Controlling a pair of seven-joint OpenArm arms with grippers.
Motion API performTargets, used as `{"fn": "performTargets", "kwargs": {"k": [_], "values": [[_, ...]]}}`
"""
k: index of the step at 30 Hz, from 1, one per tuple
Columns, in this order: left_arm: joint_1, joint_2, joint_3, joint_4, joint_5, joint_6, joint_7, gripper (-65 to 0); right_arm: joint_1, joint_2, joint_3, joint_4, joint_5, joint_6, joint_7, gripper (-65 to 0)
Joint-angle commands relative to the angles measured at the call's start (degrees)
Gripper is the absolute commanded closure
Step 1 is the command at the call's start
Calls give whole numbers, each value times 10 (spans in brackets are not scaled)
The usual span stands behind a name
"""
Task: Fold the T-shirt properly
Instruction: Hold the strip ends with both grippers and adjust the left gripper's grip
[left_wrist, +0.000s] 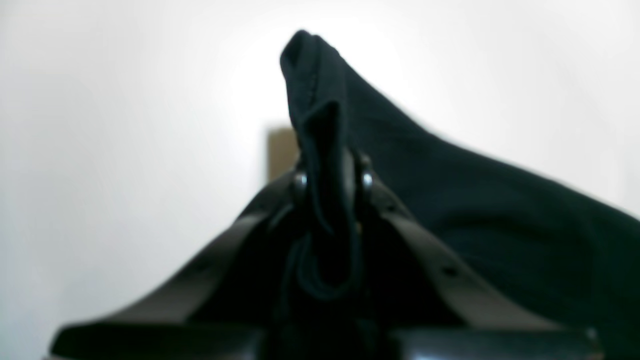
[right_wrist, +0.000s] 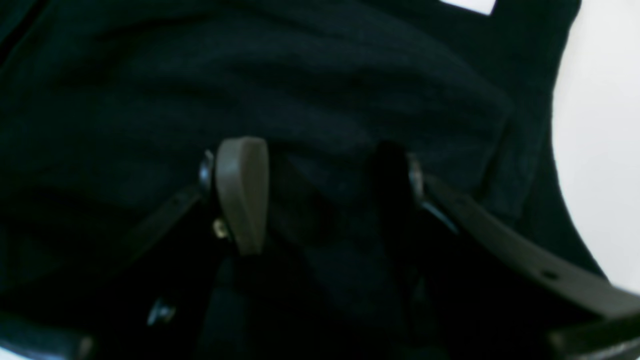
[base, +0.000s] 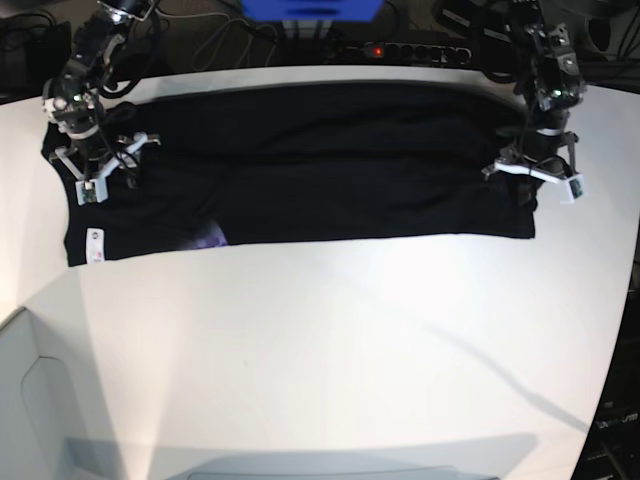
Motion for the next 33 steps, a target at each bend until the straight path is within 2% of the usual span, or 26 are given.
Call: {"fn": "performTargets", "kwargs": {"k": [1, 4, 12, 19, 23, 27, 33], "values": [[5, 9, 1, 27, -2, -3, -11, 0, 1, 4, 1, 8, 0, 2, 1, -348], [27, 35, 9, 69, -2, -3, -11, 0, 1, 3, 1, 9, 1, 2, 1, -348], [49, 65, 125, 100, -2, 3, -16, 0, 2, -3, 1, 10, 1, 2, 5, -348], [44, 82, 139, 100, -1, 3, -12, 0, 4, -3, 1, 11, 1, 4, 6, -348], [28, 91, 170, 101, -1, 4, -16, 0, 18, -3, 1, 8, 1, 4, 1, -348], [11, 89, 146, 100, -4, 4, -13, 0, 18, -1, 1, 10, 1, 4, 1, -348], [-16, 76, 47, 100, -8, -1, -11, 0, 24, 1, 2, 10, 1, 2, 2, -348]]}}
